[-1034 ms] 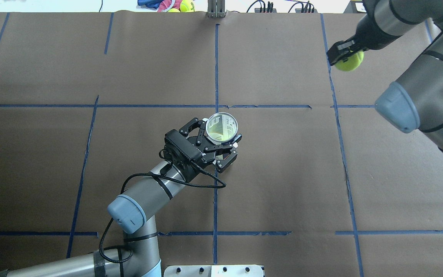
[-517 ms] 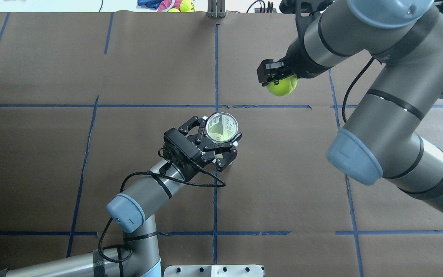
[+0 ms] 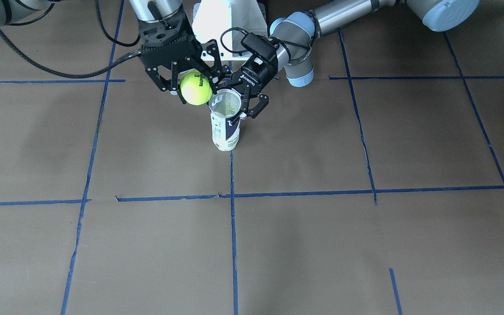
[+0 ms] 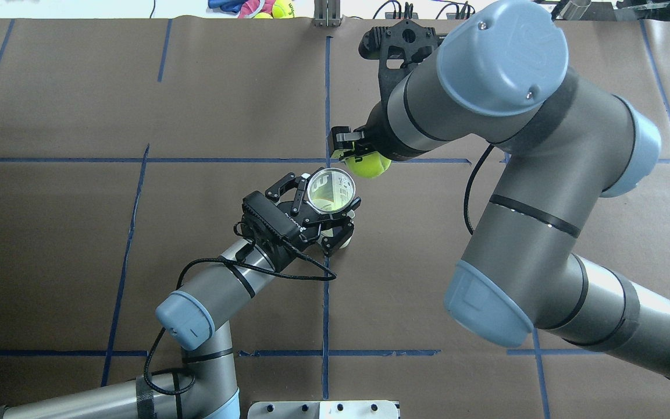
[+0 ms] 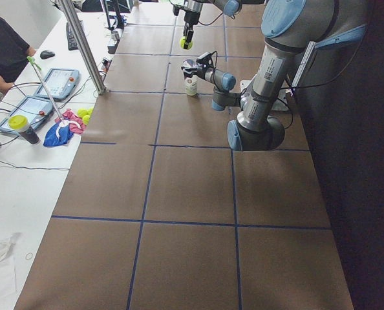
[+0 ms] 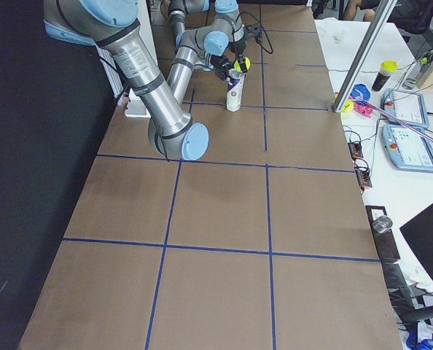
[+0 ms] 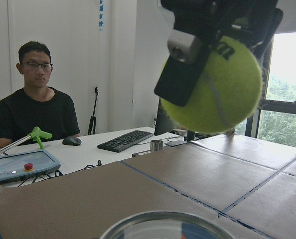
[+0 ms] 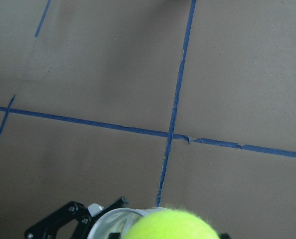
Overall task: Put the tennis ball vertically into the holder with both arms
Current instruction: 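Carry the second ball with the right gripper above the held can, then lower the ball into the can and open the right gripper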
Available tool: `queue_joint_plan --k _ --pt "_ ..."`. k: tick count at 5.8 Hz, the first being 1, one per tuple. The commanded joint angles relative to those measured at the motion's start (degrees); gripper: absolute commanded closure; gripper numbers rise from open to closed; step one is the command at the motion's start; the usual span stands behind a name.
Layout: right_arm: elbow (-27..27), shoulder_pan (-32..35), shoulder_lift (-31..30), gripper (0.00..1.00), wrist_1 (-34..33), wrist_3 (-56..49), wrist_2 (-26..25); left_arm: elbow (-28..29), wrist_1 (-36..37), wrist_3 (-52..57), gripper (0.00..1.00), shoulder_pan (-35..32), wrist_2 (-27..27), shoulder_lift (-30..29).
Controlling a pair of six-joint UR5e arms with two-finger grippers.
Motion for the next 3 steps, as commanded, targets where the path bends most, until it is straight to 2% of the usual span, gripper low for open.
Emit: queue_joint_plan --k 1,3 --pt "-1.02 -3.15 1.50 0.99 0.00 0.91 -3.04 -0.04 0.01 0.10 0.18 0.00 0.05 0.21" --pt "-5.94 -3.60 5.72 0.98 0.09 3.09 -3.92 -0.04 0.01 0.18 0.17 0.17 0.05 0.13"
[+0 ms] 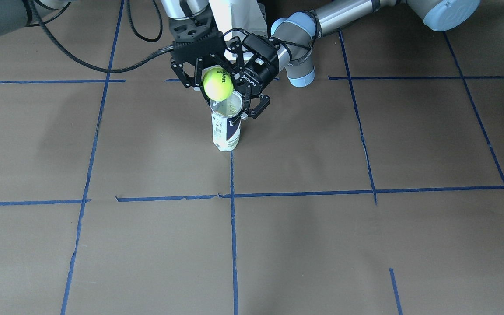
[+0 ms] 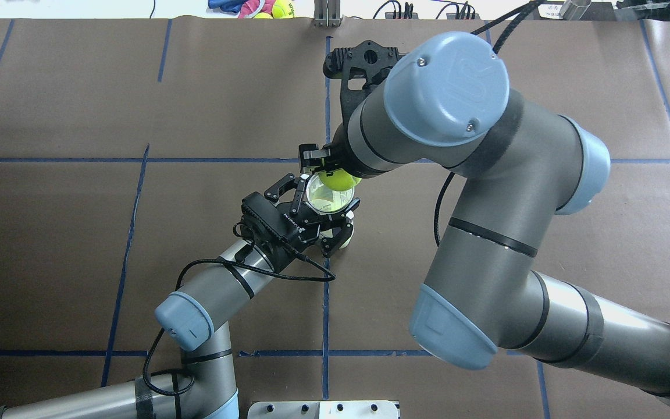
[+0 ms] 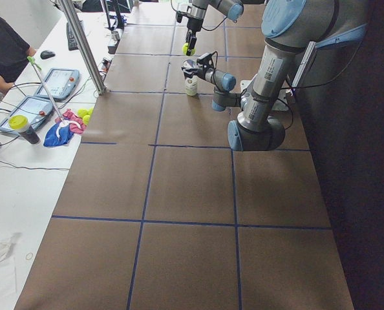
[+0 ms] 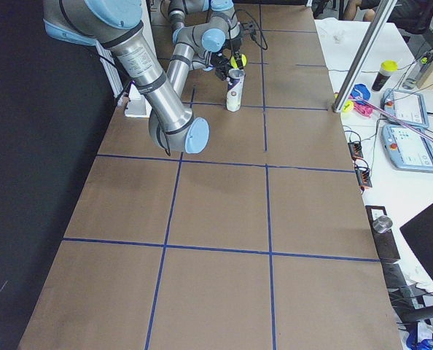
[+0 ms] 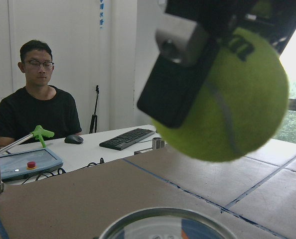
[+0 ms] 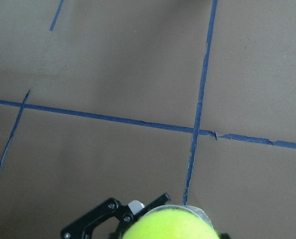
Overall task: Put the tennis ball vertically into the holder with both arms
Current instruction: 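Lower the ball into the can and open the right gripper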
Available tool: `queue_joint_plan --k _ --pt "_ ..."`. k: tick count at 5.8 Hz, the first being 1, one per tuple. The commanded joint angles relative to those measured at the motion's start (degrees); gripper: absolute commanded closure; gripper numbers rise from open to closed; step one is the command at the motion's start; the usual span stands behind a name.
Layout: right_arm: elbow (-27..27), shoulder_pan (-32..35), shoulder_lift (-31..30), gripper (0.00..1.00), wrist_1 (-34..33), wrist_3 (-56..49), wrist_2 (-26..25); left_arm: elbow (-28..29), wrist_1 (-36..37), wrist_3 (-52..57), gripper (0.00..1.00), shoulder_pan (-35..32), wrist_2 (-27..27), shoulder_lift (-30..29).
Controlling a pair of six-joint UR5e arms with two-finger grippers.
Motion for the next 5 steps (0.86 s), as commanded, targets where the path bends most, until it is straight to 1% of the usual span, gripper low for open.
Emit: queue_joint_plan --k 1,2,3,4,5 --pt "-1.99 -0.51 1.39 0.96 0.06 1.40 -1.11 0.00 0.00 0.03 0.17 0.05 0.00 -0.01" --pt "-2.00 -0.60 0.61 0.78 0.06 1.14 -1.12 0.00 0.00 0.03 0.17 0.05 0.00 -0.09" --pt "-1.91 -0.69 0.25 0.40 -0.02 0.96 -1.12 0.00 0.00 0.03 0.17 0.05 -0.09 -0.01" --pt "-1.91 -1.12 -0.01 0.07 -0.02 0.96 -1.12 0.00 -0.09 -0.06 0.17 0.05 -0.09 -0.01" --pt "-1.82 -1.13 -0.10 0.01 -0.02 0.96 -1.03 0.00 -0.09 -0.06 0.16 0.05 -0.09 -0.01"
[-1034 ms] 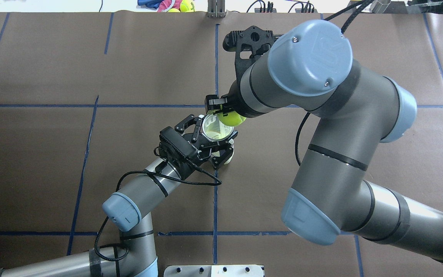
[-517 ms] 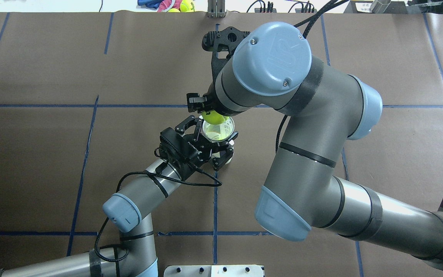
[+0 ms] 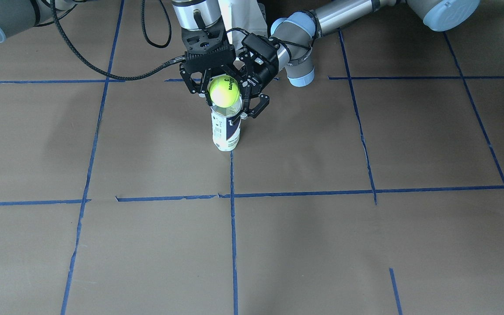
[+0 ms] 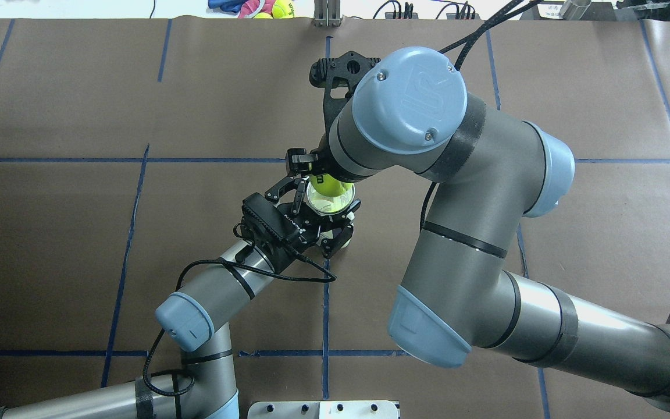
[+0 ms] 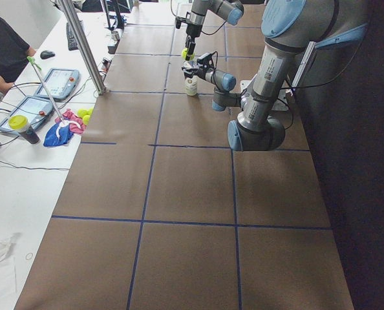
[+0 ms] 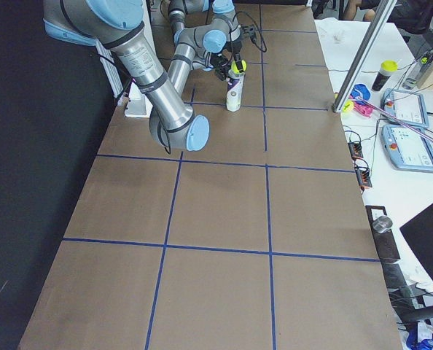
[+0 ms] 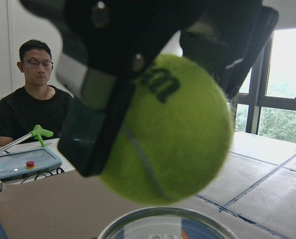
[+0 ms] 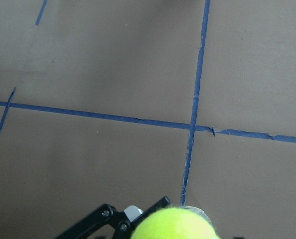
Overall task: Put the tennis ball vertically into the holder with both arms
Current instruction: 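Lower the ball into the can and open the right gripper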
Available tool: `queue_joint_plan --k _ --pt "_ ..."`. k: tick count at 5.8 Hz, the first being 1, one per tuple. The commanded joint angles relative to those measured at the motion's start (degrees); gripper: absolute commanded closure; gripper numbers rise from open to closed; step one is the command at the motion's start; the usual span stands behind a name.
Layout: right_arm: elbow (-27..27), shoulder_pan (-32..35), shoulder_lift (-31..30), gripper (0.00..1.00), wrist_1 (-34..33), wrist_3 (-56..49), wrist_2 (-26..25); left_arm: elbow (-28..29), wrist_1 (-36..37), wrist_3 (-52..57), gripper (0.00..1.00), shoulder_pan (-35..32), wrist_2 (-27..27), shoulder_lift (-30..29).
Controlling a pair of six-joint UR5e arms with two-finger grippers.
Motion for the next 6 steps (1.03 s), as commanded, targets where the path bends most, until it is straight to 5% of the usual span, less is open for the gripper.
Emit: queue_joint_plan --k 1,4,6 --pt "0.16 -0.10 -0.15 0.01 -0.01 -0.01 0.15 0.00 -0.02 0.07 0.16 0.00 0.00 0.00" --pt "2.01 3.03 -1.64 0.01 0.08 -0.80 3.12 -0.09 -0.02 -0.02 0.08 0.00 0.00 -0.17" --pt "2.01 14.16 -3.83 0.01 0.08 -7.53 15.47 -4.11 0.33 -0.11 0.01 -0.18 0.00 0.09"
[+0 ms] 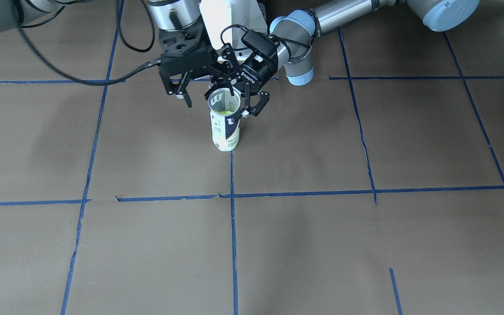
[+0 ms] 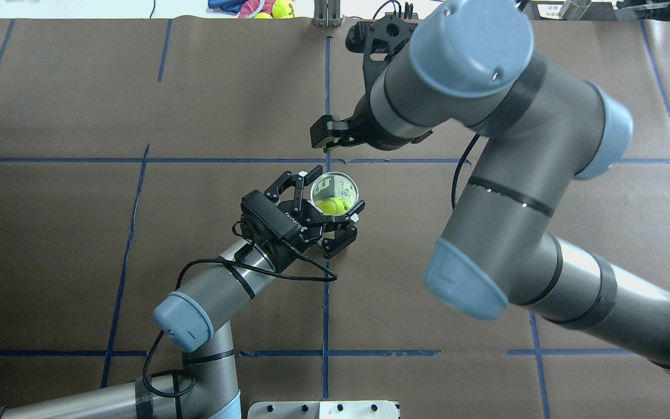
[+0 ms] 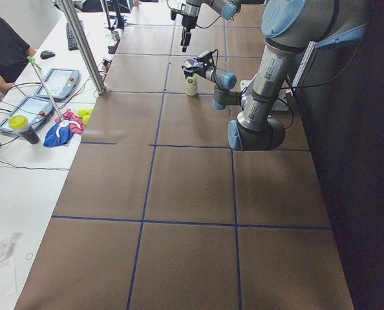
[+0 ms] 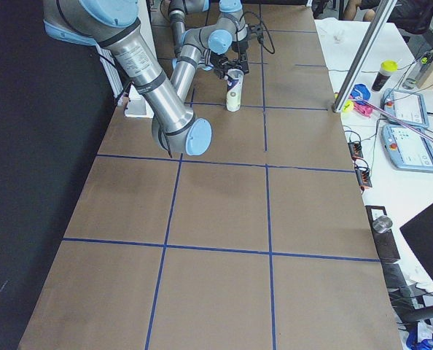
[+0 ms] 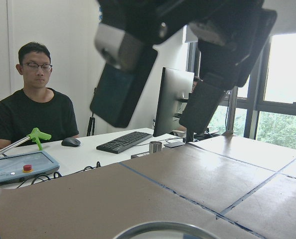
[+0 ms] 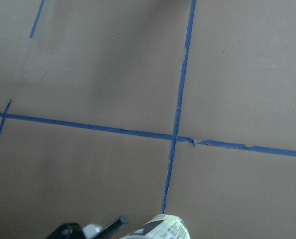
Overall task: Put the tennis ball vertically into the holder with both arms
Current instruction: 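Set the can upright on the table with the left gripper while the right arm withdraws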
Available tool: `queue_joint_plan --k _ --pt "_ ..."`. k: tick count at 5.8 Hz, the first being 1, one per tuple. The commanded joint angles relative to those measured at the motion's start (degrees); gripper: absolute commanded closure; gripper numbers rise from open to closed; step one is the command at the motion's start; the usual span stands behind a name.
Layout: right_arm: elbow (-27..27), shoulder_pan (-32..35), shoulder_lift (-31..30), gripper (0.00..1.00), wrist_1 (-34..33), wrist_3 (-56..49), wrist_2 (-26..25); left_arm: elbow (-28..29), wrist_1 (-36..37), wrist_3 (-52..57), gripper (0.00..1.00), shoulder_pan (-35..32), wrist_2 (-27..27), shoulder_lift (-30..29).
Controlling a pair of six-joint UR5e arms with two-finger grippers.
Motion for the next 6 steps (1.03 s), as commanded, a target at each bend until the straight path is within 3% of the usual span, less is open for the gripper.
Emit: queue_joint_plan --k 1,2,4,6 --pt "0.04 10.85 -3.30 0.01 0.09 -7.89 10.93 -3.47 0.59 -0.02 0.00 -0.08 0.00 -0.07" --pt "-0.05 15.51 -6.45 0.01 0.09 -13.76 14.80 -6.27 0.85 -0.11 0.00 -0.08 0.00 0.10" --pt "-4.59 21.33 -13.49 0.01 0.36 -29.64 14.76 -15.31 11.77 -2.55 0.00 -3.83 0.09 0.11" --pt "-8.04 27.04 -18.06 0.01 0.36 -36.45 15.54 -15.53 18.39 -9.95 0.00 -10.50 -0.18 4.64"
